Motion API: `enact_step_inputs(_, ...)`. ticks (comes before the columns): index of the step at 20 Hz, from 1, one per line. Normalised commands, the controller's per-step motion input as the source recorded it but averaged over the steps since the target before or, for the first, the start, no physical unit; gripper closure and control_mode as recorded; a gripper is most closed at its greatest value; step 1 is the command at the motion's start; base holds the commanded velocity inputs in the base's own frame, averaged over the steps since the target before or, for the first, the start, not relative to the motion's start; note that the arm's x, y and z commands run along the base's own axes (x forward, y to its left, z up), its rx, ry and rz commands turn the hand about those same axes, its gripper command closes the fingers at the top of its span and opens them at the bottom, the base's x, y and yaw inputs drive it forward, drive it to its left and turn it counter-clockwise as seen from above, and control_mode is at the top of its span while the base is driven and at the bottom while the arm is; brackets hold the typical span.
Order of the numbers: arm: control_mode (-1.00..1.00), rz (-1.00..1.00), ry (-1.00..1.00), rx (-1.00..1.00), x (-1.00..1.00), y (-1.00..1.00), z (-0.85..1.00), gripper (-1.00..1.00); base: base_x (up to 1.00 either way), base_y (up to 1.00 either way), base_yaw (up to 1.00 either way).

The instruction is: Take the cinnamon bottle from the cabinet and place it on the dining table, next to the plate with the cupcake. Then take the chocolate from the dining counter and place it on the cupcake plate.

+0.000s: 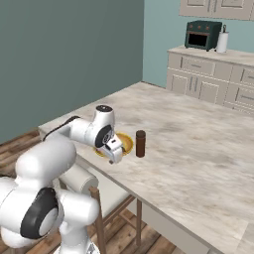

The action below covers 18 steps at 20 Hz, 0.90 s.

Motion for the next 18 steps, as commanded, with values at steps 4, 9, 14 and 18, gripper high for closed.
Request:
enact_step_inputs(4,-1.0,0.33,-0.1,-0.03,-0.64,0.01,0.23,-1.0,0.0,0.0,0.0)
enact_step_inputs(9,-1.0,0.37,-0.15,-0.11,-0.64,0.07,0.2,-1.0,0.0,0.0,0.0)
enact_step_inputs(14,-1.0,0.35,-0.17,-0.16,-0.64,0.1,0.21,-1.0,0.0,0.0,0.0)
enact_step_inputs(18,-1.0,0.29,-0.18,-0.15,-0.67,0.09,0.21,-1.0,0.0,0.0,0.0)
